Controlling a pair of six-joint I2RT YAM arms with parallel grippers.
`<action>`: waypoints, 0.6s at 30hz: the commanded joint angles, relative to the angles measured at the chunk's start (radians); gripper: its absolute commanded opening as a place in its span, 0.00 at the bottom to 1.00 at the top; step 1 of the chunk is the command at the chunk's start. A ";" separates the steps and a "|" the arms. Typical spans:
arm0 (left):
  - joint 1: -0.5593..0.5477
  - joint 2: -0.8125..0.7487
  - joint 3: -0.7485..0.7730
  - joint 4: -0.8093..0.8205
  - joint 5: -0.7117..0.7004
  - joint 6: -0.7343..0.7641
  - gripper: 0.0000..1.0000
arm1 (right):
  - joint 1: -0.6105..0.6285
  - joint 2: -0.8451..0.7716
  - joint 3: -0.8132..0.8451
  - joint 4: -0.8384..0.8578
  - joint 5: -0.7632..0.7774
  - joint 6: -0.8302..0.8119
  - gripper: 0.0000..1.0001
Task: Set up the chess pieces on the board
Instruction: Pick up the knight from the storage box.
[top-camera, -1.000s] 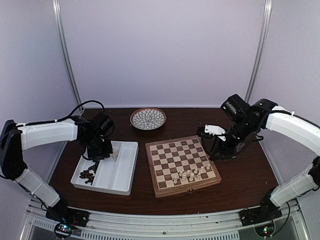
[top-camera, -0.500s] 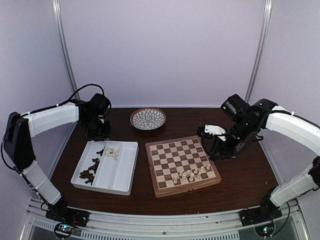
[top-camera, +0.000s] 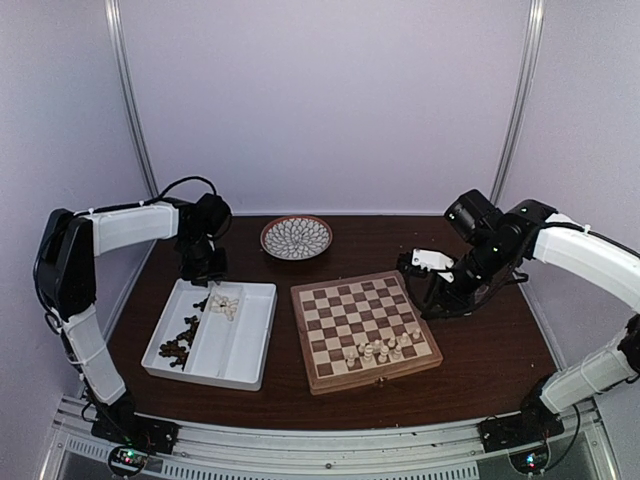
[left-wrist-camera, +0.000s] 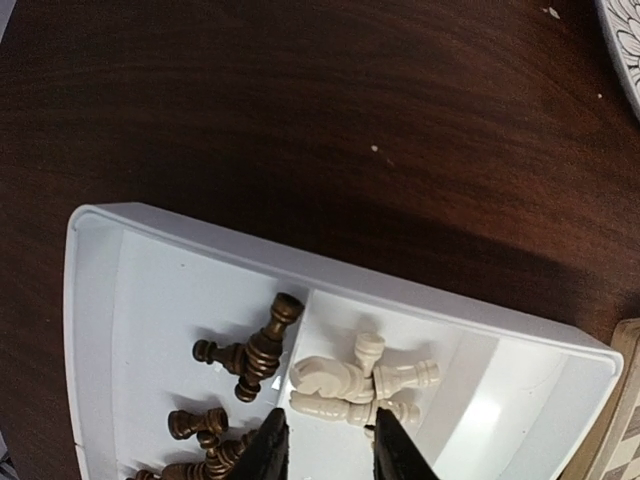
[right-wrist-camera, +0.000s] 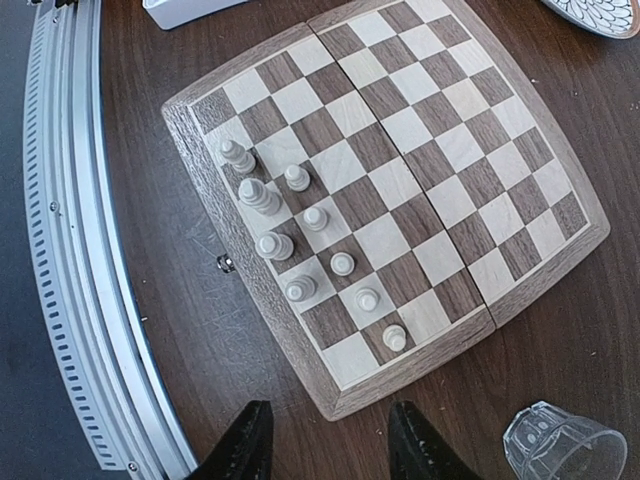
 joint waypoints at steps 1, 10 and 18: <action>0.026 0.042 0.029 -0.010 -0.014 0.027 0.30 | -0.008 -0.017 -0.017 0.019 0.014 0.006 0.43; 0.036 0.108 0.058 -0.010 0.014 0.046 0.27 | -0.013 -0.015 -0.021 0.020 0.015 0.006 0.43; 0.036 0.132 0.052 -0.005 0.066 0.051 0.15 | -0.017 -0.019 -0.025 0.021 0.013 0.006 0.43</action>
